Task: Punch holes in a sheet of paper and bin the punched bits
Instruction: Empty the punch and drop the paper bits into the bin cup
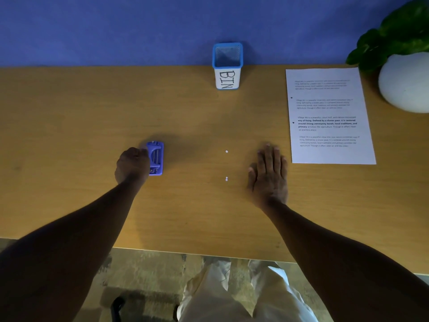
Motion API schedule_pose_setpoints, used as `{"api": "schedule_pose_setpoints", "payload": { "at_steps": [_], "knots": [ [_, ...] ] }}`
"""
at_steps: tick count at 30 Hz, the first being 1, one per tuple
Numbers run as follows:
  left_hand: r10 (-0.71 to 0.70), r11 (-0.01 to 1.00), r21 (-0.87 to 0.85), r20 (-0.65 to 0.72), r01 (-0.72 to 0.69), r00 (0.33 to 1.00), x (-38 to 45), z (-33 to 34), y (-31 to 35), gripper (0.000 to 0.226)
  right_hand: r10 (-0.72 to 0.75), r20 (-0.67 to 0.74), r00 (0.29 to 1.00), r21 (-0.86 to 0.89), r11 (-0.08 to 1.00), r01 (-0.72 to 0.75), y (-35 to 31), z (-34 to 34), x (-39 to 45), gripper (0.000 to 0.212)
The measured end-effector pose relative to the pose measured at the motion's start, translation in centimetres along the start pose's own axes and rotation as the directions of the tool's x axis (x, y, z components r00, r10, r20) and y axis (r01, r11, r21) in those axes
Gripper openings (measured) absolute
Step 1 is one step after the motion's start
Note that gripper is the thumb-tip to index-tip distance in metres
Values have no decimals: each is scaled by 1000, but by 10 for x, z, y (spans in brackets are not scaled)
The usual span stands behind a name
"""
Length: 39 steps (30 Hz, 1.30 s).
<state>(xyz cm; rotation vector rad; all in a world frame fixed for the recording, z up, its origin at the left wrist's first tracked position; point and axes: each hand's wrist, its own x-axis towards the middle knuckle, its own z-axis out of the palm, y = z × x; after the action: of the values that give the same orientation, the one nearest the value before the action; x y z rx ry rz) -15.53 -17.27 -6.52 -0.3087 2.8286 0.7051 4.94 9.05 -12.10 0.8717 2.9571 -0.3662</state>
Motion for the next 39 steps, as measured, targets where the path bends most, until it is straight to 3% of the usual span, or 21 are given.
{"api": "schedule_pose_setpoints", "payload": {
  "at_steps": [4,10,13,17,21,25,30,39],
  "knots": [
    [5,1000,-13,-12,-5,1000,0,1,-3,44,-5,-14,1000,2,1000,5,0,1,0,62],
    [120,988,-57,-306,-145,944,-13,8,4,43,1,-85,996,94,996,7,-2,-2,3,59],
    [223,972,11,-347,-234,911,-23,16,17,39,-5,-119,993,168,985,25,-6,-3,9,52],
    [382,922,43,-264,-385,885,-38,32,34,28,-51,-156,987,269,959,92,-15,-12,23,24],
    [567,812,-95,-102,-575,817,-54,51,42,11,-120,-117,986,326,933,153,-31,-21,39,13],
    [600,799,-144,128,-584,790,-74,68,48,10,-160,-6,987,400,904,149,-43,-25,51,20],
    [613,790,-216,296,-574,732,-88,78,50,10,-197,150,969,359,924,132,-45,-25,68,23],
    [654,750,-222,391,-623,648,-94,72,46,38,-228,215,950,261,950,169,-49,-22,86,14]
  ]
}}
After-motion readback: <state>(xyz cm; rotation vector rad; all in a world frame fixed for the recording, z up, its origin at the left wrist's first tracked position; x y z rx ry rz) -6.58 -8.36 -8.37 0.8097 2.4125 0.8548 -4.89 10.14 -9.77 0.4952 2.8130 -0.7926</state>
